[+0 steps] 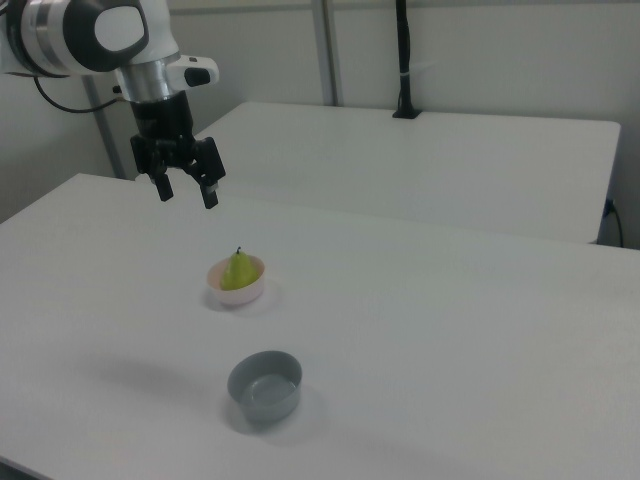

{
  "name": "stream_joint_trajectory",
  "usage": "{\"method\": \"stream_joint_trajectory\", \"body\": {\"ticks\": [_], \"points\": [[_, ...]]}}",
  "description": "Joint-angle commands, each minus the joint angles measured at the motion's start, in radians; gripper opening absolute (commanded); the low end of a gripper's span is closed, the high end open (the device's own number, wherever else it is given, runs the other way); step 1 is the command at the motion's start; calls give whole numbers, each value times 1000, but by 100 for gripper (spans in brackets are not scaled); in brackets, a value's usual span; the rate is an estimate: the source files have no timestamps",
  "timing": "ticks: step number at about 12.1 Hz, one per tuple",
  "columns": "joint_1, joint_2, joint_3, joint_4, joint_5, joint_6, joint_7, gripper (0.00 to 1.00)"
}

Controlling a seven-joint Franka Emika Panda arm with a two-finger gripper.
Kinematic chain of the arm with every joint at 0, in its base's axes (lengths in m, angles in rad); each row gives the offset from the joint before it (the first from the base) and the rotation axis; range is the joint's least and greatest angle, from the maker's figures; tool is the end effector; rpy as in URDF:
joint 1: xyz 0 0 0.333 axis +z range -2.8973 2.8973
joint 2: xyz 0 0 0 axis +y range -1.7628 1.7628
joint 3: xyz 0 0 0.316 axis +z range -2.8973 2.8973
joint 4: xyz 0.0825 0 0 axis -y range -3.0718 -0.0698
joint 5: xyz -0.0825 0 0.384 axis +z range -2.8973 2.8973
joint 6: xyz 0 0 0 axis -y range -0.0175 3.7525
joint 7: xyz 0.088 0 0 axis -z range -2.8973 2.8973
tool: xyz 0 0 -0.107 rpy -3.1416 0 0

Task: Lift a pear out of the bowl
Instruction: 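Move the open gripper over the pink bowl holding the green pear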

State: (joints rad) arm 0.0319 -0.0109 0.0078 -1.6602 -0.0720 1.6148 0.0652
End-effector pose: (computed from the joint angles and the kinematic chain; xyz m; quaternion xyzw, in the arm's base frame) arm 0.5525 0.0145 0.5923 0.9991 -0.0105 -0.0153 0.0368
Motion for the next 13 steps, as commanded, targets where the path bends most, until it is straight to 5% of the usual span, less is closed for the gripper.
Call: {"method": "stream_joint_trajectory", "body": {"ticks": [1, 13], "points": [[0, -18, -6, -15, 8, -1, -22, 100], [0, -12, -5, -15, 5, 29, -24, 100]]}}
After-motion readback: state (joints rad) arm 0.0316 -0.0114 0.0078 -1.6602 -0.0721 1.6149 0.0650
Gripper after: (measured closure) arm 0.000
